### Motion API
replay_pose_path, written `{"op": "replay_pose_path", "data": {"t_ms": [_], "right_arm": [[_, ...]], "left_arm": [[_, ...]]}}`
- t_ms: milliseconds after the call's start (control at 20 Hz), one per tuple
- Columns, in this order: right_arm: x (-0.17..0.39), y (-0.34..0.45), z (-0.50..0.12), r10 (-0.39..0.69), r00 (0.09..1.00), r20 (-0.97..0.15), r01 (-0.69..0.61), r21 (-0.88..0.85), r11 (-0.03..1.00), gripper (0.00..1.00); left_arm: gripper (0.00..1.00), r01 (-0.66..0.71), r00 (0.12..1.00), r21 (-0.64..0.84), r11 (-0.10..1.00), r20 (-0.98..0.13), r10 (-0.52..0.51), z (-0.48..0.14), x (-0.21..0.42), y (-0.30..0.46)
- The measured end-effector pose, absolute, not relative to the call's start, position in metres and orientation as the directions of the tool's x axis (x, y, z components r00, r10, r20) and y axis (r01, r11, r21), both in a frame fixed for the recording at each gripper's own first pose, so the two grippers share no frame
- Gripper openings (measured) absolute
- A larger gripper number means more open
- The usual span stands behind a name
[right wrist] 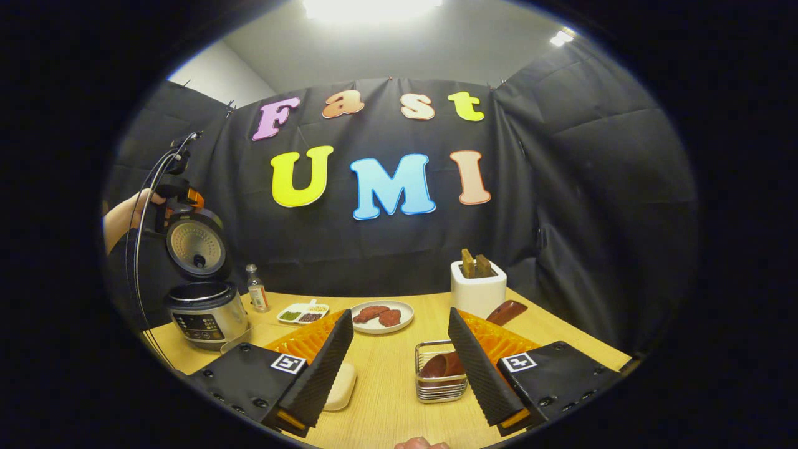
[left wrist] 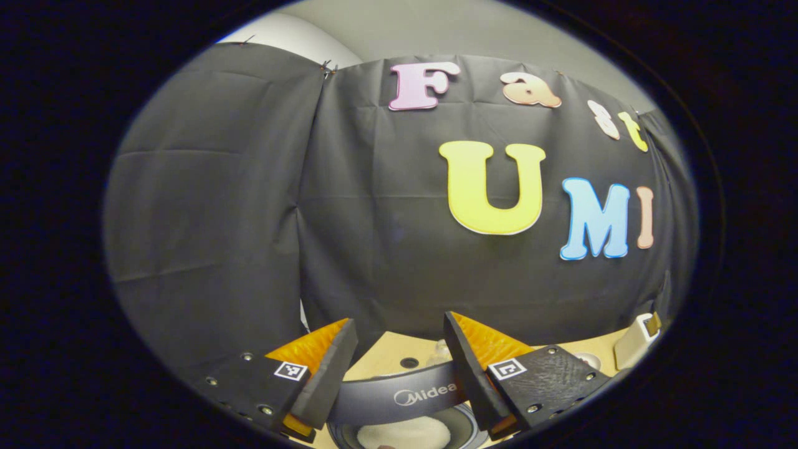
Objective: Close the left gripper, press the button to open the rice cooker; take a wooden spoon from the chopstick holder with the right hand, scoop a spoonful of rice and pour it into the rice cooker, then put the wooden spoon back into the chopstick holder.
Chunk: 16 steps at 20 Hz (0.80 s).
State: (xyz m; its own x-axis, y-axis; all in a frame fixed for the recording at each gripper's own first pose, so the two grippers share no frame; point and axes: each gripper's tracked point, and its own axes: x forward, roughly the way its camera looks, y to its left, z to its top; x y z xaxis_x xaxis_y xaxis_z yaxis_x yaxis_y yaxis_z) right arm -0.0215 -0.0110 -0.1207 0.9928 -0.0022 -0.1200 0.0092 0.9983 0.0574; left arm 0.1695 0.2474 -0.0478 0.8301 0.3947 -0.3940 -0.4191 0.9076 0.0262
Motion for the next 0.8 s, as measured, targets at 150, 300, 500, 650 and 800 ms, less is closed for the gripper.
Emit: {"op": "replay_pose_path", "data": {"t_ms": [150,300,500,650,800], "right_arm": [[-0.027,0.003,-0.141,0.053,0.984,-0.172,-0.047,0.043,0.998,0.98],[-0.031,0.016,-0.152,0.103,0.974,-0.201,-0.098,0.037,0.995,0.98],[-0.036,0.021,-0.151,0.129,0.973,-0.190,-0.128,0.020,0.992,0.98],[-0.040,0.021,-0.155,0.136,0.972,-0.192,-0.135,0.022,0.991,0.98],[-0.041,0.017,-0.162,0.128,0.971,-0.203,-0.124,0.029,0.992,0.98]], "left_arm": [[0.90,-0.379,0.833,0.012,0.925,-0.431,0.347,-0.072,0.135,0.212],[0.89,-0.356,0.820,0.035,0.934,-0.468,0.330,-0.103,0.104,0.184],[0.89,-0.346,0.799,0.063,0.936,-0.502,0.329,-0.140,0.079,0.162],[0.90,-0.353,0.782,0.043,0.935,-0.535,0.320,-0.165,0.071,0.154],[0.90,-0.354,0.784,0.055,0.934,-0.527,0.328,-0.176,0.070,0.150]]}}
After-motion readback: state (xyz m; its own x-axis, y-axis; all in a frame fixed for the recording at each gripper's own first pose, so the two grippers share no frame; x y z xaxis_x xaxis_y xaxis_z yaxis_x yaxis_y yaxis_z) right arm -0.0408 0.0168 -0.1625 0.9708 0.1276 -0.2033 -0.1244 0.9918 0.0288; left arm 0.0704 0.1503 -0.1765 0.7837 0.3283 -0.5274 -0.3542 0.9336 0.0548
